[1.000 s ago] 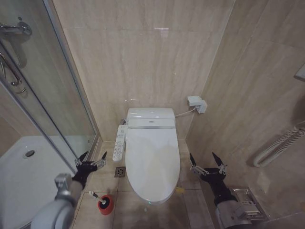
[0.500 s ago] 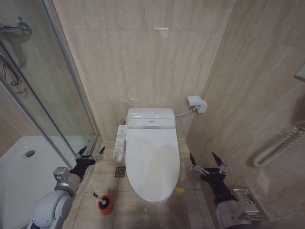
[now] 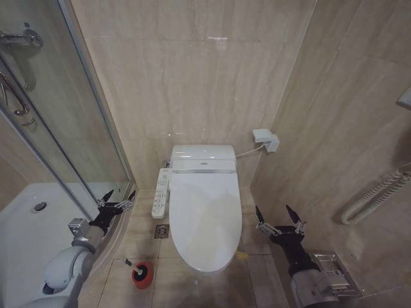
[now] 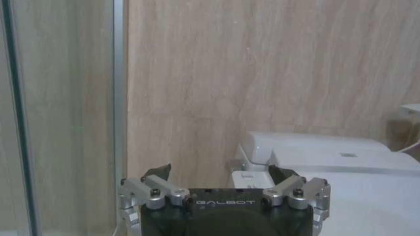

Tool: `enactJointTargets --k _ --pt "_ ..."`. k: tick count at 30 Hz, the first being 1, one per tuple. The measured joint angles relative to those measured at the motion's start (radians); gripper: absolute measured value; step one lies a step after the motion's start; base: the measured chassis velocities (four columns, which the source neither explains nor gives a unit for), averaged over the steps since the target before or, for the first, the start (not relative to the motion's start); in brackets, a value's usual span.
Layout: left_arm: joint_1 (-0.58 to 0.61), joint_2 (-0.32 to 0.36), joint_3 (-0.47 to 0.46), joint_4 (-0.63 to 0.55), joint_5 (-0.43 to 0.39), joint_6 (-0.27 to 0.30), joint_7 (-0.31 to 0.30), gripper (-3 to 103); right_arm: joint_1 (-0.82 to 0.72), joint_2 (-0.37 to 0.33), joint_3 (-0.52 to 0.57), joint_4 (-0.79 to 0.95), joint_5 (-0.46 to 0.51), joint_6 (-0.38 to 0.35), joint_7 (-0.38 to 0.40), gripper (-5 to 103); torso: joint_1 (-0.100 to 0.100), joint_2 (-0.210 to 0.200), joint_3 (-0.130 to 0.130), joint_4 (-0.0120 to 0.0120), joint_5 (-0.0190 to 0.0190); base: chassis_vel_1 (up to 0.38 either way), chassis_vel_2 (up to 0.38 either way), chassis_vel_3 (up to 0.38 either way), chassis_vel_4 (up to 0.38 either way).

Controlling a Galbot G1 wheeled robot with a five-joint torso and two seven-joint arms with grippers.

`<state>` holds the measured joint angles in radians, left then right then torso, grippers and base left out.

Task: Open the toilet lid, clean the toilet bowl with a toilet brush, close the toilet lid, and flush.

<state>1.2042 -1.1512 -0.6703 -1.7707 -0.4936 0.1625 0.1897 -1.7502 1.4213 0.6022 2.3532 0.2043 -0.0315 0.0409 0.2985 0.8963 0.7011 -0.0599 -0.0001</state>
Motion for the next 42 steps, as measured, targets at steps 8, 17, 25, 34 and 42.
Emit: enactJointTargets --k 8,17,25,34,42 --pt "-0.09 0.049 0.033 0.094 -0.013 -0.028 0.015 97 0.0 0.0 0.0 0.0 0.0 0.0 0.0 100 0.0 0.0 0.0 0.0001 0.0001 0.0 0.0 0.0 0.0" --pt "-0.209 0.101 0.097 0.212 -0.037 -0.068 0.05 96 0.0 0.0 0.0 0.0 0.0 0.0 0.0 100 0.0 0.0 0.0 -0.0001 0.0 0.0 0.0 0.0 0.0" --pt "-0.299 0.118 0.168 0.335 -0.051 -0.123 0.102 94 0.0 0.0 0.0 0.0 0.0 0.0 0.0 100 0.0 0.0 0.0 0.0001 -0.0001 0.0 0.0 0.0 0.0" --pt "-0.379 0.111 0.235 0.438 -0.053 -0.167 0.124 93 0.0 0.0 0.0 0.0 0.0 0.0 0.0 100 0.0 0.0 0.0 0.0001 0.0002 0.0 0.0 0.0 0.0" --pt "-0.47 0.123 0.275 0.545 -0.076 -0.222 0.153 74 0.0 0.0 0.0 0.0 0.0 0.0 0.0 100 0.0 0.0 0.0 -0.0001 0.0001 0.0 0.0 0.0 0.0"
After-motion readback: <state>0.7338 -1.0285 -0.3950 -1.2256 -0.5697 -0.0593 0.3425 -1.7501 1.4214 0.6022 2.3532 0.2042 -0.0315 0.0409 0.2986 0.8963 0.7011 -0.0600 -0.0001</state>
